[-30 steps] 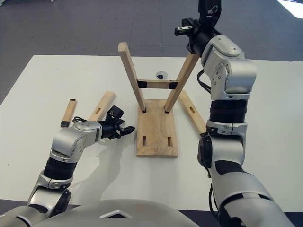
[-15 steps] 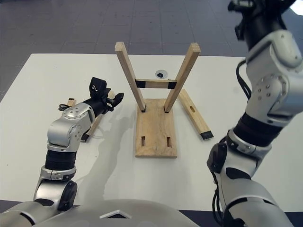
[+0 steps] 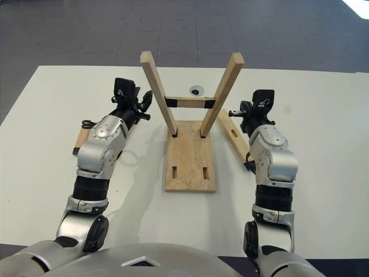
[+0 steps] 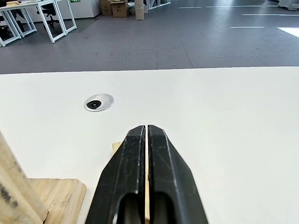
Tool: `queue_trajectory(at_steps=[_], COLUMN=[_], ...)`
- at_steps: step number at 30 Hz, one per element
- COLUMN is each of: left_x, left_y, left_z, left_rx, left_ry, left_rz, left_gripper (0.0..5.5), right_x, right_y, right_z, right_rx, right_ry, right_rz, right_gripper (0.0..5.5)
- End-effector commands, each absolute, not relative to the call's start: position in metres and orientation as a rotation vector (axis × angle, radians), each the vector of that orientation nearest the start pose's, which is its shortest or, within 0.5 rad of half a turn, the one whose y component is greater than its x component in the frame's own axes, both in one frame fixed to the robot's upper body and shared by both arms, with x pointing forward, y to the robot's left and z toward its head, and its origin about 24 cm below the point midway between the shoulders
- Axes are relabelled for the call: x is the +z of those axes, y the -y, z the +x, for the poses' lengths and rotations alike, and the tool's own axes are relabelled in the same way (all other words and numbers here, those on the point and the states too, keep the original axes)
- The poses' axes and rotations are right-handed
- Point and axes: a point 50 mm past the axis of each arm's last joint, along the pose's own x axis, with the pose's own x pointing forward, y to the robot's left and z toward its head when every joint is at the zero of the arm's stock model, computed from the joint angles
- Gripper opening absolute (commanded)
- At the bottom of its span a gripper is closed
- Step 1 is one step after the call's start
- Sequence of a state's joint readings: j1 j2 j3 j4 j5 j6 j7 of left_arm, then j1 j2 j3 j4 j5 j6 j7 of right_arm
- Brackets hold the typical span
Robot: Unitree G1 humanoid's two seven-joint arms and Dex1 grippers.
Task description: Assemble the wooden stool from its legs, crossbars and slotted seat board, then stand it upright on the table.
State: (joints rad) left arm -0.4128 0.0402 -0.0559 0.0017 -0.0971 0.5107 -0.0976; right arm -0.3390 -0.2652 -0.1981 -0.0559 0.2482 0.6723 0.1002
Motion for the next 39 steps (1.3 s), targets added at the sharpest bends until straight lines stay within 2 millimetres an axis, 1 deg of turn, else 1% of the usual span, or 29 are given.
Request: queue_trajectory(at_steps=[1, 2, 3, 4, 5, 9, 11, 12, 14, 15, 16, 18, 19, 20, 21, 22, 23, 24, 25, 26, 27, 28, 30, 32, 33, 35, 37, 38, 39], left_x=[0.099, 0.099, 0.098, 0.097, 0.096, 0.093, 0.088, 0.085, 0.081, 0.080, 0.079, 0.083, 0.089, 0.098, 0.106, 0.117, 0.126, 0.136, 0.146, 0.148, 0.145, 0.136, 0.119, 0.111, 0.108, 0.107, 0.107, 0.107, 0.106], left_y=[-0.108, -0.107, -0.108, -0.111, -0.118, -0.181, -0.207, -0.215, -0.221, -0.217, -0.211, -0.178, -0.155, -0.129, -0.107, -0.078, -0.053, -0.034, -0.018, -0.012, -0.011, -0.019, -0.042, -0.067, -0.080, -0.101, -0.116, -0.120, -0.124], left_z=[0.316, 0.316, 0.315, 0.315, 0.317, 0.322, 0.320, 0.318, 0.315, 0.315, 0.315, 0.316, 0.315, 0.312, 0.309, 0.301, 0.292, 0.283, 0.276, 0.272, 0.272, 0.274, 0.283, 0.293, 0.297, 0.304, 0.310, 0.312, 0.313], left_rx=[-0.240, -0.242, -0.227, -0.206, -0.169, 0.071, 0.144, 0.166, 0.167, 0.148, 0.125, -0.027, -0.118, -0.242, -0.334, -0.472, -0.596, -0.701, -0.777, -0.805, -0.804, -0.777, -0.690, -0.597, -0.546, -0.464, -0.399, -0.380, -0.365], left_ry=[-0.114, -0.109, -0.107, -0.106, -0.104, -0.095, -0.122, -0.135, -0.150, -0.155, -0.160, -0.182, -0.181, -0.161, -0.148, -0.121, -0.095, -0.049, 0.006, 0.019, -0.005, -0.052, -0.133, -0.172, -0.189, -0.215, -0.229, -0.232, -0.246], left_rz=[-0.002, -0.004, 0.002, 0.006, 0.010, 0.047, 0.072, 0.083, 0.095, 0.096, 0.105, 0.207, 0.235, 0.279, 0.290, 0.295, 0.302, 0.330, 0.332, 0.356, 0.344, 0.360, 0.375, 0.402, 0.407, 0.395, 0.368, 0.362, 0.345], left_gripper=[1.40, 1.23, 1.18, 1.18, 1.18, 1.18, 1.18, 1.18, 1.18, 1.18, 1.18, 1.18, 1.18, 1.18, 1.18, 1.18, 1.18, 1.18, 1.18, 1.18, 1.18, 1.18, 1.18, 1.18, 1.18, 1.18, 1.18, 1.18, 1.18], right_x=[0.105, 0.106, 0.106, 0.106, 0.105, 0.105, 0.106, 0.107, 0.109, 0.109, 0.110, 0.114, 0.120, 0.128, 0.136, 0.144, 0.151, 0.157, 0.160, 0.160, 0.156, 0.151, 0.141, 0.128, 0.119, 0.102, 0.086, 0.081, 0.079], right_y=[0.198, 0.197, 0.201, 0.205, 0.213, 0.265, 0.284, 0.290, 0.293, 0.289, 0.282, 0.237, 0.206, 0.171, 0.144, 0.115, 0.096, 0.084, 0.077, 0.077, 0.081, 0.088, 0.102, 0.120, 0.135, 0.165, 0.204, 0.219, 0.228], right_z=[0.306, 0.307, 0.307, 0.307, 0.307, 0.295, 0.289, 0.286, 0.285, 0.287, 0.290, 0.301, 0.305, 0.308, 0.308, 0.306, 0.304, 0.302, 0.301, 0.300, 0.301, 0.300, 0.297, 0.291, 0.289, 0.287, 0.284, 0.281, 0.277], right_rx=[0.042, 0.041, 0.021, -0.001, -0.032, -0.190, -0.244, -0.259, -0.260, -0.245, -0.219, -0.058, 0.048, 0.164, 0.255, 0.355, 0.422, 0.470, 0.495, 0.497, 0.480, 0.452, 0.411, 0.360, 0.317, 0.228, 0.120, 0.082, 0.058], right_ry=[-0.213, -0.212, -0.209, -0.209, -0.210, -0.216, -0.218, -0.219, -0.218, -0.216, -0.215, -0.204, -0.188, -0.170, -0.152, -0.138, -0.125, -0.115, -0.112, -0.117, -0.131, -0.149, -0.183, -0.234, -0.271, -0.340, -0.405, -0.431, -0.446], right_rz=[0.080, 0.079, 0.067, 0.061, 0.054, 0.005, -0.013, -0.020, -0.028, -0.029, -0.028, -0.001, 0.016, 0.042, 0.050, 0.063, 0.076, 0.085, 0.083, 0.084, 0.082, 0.083, 0.084, 0.072, 0.065, 0.039, 0.003, -0.004, -0.007], right_gripper=[0.10, 0.10, 0.10, 0.10, 0.10, 0.10, 0.10, 0.10, 0.10, 0.10, 0.10, 0.10, 0.10, 0.10, 0.10, 0.10, 0.10, 0.10, 0.10, 0.10, 0.10, 0.10, 0.10, 0.10, 0.10, 0.10, 0.10, 0.10, 0.10])
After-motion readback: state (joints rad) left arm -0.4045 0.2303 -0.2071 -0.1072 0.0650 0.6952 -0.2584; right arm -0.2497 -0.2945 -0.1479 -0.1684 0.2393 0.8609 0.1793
